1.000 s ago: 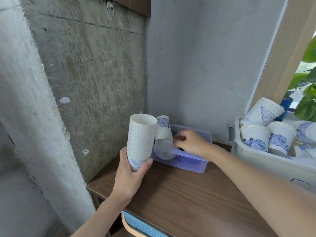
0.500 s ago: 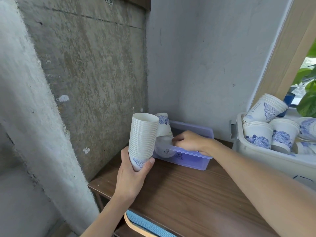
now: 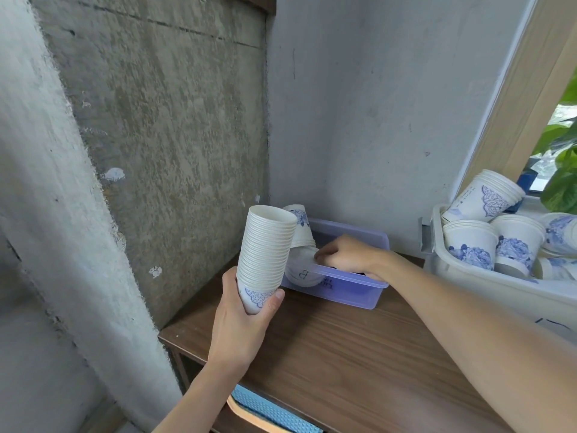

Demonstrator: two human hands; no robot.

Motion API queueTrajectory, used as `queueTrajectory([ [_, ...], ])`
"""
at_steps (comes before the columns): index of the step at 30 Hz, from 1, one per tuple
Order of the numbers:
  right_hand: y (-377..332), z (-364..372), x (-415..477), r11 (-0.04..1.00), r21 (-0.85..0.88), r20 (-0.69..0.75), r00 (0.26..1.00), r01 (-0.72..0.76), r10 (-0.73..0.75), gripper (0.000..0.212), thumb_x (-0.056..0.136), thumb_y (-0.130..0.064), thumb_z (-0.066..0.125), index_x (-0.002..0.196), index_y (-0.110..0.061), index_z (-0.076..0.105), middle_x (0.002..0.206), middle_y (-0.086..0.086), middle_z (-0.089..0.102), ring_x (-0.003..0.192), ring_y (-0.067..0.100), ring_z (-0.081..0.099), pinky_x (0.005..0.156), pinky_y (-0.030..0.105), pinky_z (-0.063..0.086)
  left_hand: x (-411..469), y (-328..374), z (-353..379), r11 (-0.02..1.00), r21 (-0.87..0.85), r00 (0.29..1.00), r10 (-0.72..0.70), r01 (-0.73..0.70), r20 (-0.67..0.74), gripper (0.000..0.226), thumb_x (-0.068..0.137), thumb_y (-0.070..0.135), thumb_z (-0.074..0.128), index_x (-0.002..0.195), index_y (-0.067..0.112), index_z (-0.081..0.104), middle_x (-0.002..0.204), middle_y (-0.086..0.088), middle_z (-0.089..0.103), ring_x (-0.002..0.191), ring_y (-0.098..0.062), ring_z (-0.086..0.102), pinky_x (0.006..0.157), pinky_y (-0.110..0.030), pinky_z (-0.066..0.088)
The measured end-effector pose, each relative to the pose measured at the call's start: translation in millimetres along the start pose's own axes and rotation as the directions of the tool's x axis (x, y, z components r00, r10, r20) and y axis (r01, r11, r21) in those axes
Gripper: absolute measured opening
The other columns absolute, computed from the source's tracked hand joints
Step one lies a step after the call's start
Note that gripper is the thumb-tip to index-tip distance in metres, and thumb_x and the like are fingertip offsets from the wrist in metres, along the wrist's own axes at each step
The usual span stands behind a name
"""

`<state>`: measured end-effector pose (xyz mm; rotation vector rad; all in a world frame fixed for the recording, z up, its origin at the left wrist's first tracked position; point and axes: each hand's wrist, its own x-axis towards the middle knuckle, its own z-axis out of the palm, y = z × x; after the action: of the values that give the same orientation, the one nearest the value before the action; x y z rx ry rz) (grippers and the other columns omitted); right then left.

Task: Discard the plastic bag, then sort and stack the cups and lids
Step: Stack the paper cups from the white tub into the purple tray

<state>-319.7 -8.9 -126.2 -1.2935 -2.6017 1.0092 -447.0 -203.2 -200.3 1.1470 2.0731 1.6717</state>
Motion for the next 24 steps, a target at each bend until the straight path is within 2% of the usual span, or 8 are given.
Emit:
queueTrajectory([
  [3,3,-2,0,0.996,0.063,-0.113,0.992,0.057,-0.05,0.027,0.09,-0.027,0.055,0.1,-0.007,0.07,0.11,0.015,0.068,0.096,0.022,0.064,0.086,0.038,0.048,0,0,0,1.0,-0.003,1.0,0.008,-0.008,0.003,0.057,0.078,0.046,0.075,0.117,0.043,0.033,0.107,0.023,0.056,0.096,0.004,0.057,0.071,-0.016,0.044],
  [6,3,-4,-4,0.984,0.107,-0.25,0.962,0.139,-0.109,0.02,0.092,-0.022,0.057,0.098,-0.012,0.074,0.104,0.005,0.073,0.092,0.013,0.063,0.083,0.031,0.046,-1,2,-1,1.0,-0.003,1.0,0.018,-0.018,0.005,0.056,0.079,0.045,0.074,0.117,0.042,0.033,0.107,0.024,0.055,0.096,0.004,0.056,0.069,-0.014,0.042],
  [8,3,-7,-7,0.986,0.058,-0.392,0.912,0.156,-0.121,0.018,0.091,-0.015,0.058,0.101,-0.012,0.074,0.103,0.001,0.072,0.093,0.013,0.062,0.079,0.023,0.043,-2,2,-1,1.0,0.002,1.0,0.025,-0.025,0.01,0.057,0.079,0.045,0.074,0.118,0.041,0.032,0.108,0.022,0.055,0.097,0.003,0.057,0.068,-0.011,0.041],
  [10,3,-10,-11,0.988,0.029,-0.523,0.845,0.154,-0.116,0.019,0.09,-0.009,0.057,0.098,-0.012,0.074,0.104,0.001,0.071,0.097,0.015,0.062,0.084,0.023,0.044,-2,3,-1,1.0,0.006,0.999,0.03,-0.03,0.016,0.057,0.079,0.046,0.073,0.119,0.04,0.032,0.108,0.02,0.056,0.097,0.002,0.056,0.068,-0.011,0.041],
  [13,0,-17,-26,0.981,0.029,-0.606,0.784,0.191,-0.134,0.022,0.09,-0.002,0.054,0.096,-0.012,0.073,0.107,0.003,0.07,0.099,0.018,0.062,0.086,0.024,0.044,-1,3,-2,0.999,0.007,0.999,0.034,-0.034,0.019,0.058,0.079,0.048,0.072,0.12,0.038,0.033,0.109,0.016,0.056,0.098,0.001,0.056,0.069,-0.013,0.041],
  [17,-5,-27,-57,0.968,-0.017,-0.612,0.763,0.249,-0.207,0.023,0.09,0.0,0.052,0.095,-0.012,0.072,0.099,0.0,0.068,0.086,0.014,0.059,0.075,0.017,0.038,-2,4,-2,0.999,0.016,0.999,0.047,-0.047,0.025,0.059,0.08,0.046,0.073,0.12,0.038,0.031,0.108,0.018,0.054,0.098,0.003,0.055,0.069,-0.014,0.042],
  [20,-5,-30,-85,0.973,-0.021,-0.543,0.815,0.23,-0.205,0.024,0.089,0.0,0.051,0.087,-0.016,0.069,0.091,-0.004,0.065,0.077,0.011,0.057,0.062,0.015,0.039,-3,3,-3,0.998,0.017,0.998,0.062,-0.062,0.03,0.059,0.08,0.045,0.074,0.122,0.035,0.034,0.109,0.015,0.056,0.098,0.0,0.057,0.069,-0.015,0.042],
  [24,5,-26,-121,0.979,-0.069,-0.343,0.917,0.19,-0.202,0.02,0.084,0.0,0.051,0.089,-0.018,0.058,0.084,-0.002,0.06,0.067,0.009,0.051,0.059,0.021,0.039,-7,5,-4,0.997,0.01,0.996,0.072,-0.072,0.059,0.066,0.08,0.043,0.076,0.13,0.028,0.035,0.113,0.008,0.059,0.097,-0.003,0.057,0.07,-0.016,0.043],
])
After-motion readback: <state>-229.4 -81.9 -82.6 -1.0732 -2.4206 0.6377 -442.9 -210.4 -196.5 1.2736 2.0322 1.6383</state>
